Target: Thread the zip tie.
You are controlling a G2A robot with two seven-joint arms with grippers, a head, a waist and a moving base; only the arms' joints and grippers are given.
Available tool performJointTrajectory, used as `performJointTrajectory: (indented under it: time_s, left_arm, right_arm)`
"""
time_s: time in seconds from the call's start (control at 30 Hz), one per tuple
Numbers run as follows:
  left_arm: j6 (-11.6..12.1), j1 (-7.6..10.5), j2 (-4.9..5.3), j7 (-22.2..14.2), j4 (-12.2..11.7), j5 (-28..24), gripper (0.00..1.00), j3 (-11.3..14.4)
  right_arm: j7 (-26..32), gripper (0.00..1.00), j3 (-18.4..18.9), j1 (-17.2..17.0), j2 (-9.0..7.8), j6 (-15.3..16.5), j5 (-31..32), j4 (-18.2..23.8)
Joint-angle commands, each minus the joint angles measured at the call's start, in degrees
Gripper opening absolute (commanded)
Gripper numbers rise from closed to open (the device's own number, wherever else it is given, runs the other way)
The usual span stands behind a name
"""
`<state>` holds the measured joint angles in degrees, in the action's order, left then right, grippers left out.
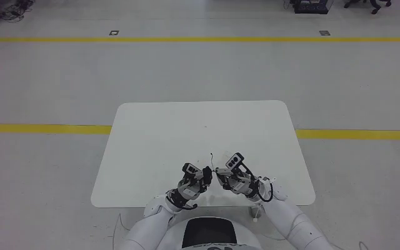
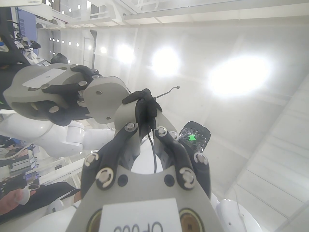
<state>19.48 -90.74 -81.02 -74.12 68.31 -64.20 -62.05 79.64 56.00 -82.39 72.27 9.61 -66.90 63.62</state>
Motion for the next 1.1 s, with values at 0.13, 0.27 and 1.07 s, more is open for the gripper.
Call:
performJointTrajectory:
  time_s: [0.13, 0.27, 1.07]
  left_arm:
    - [0.0, 0.04, 0.0, -0.01, -0.04, -0.03, 0.0, 0.05]
    - [0.0, 0.04, 0.0, -0.01, -0.04, -0.03, 0.0, 0.05]
    - [0.0, 0.04, 0.0, -0.01, -0.04, -0.03, 0.0, 0.05]
  right_arm:
    - [-0.12, 0.0, 0.5, -0.08, 0.04, -0.13, 0.49, -0.18]
    - [-0.15, 0.0, 0.81, -0.15, 0.08, -0.26, 0.74, -0.27]
    - [-0.37, 0.0, 2.26, -0.6, 0.32, -0.61, 1.99, -0.91]
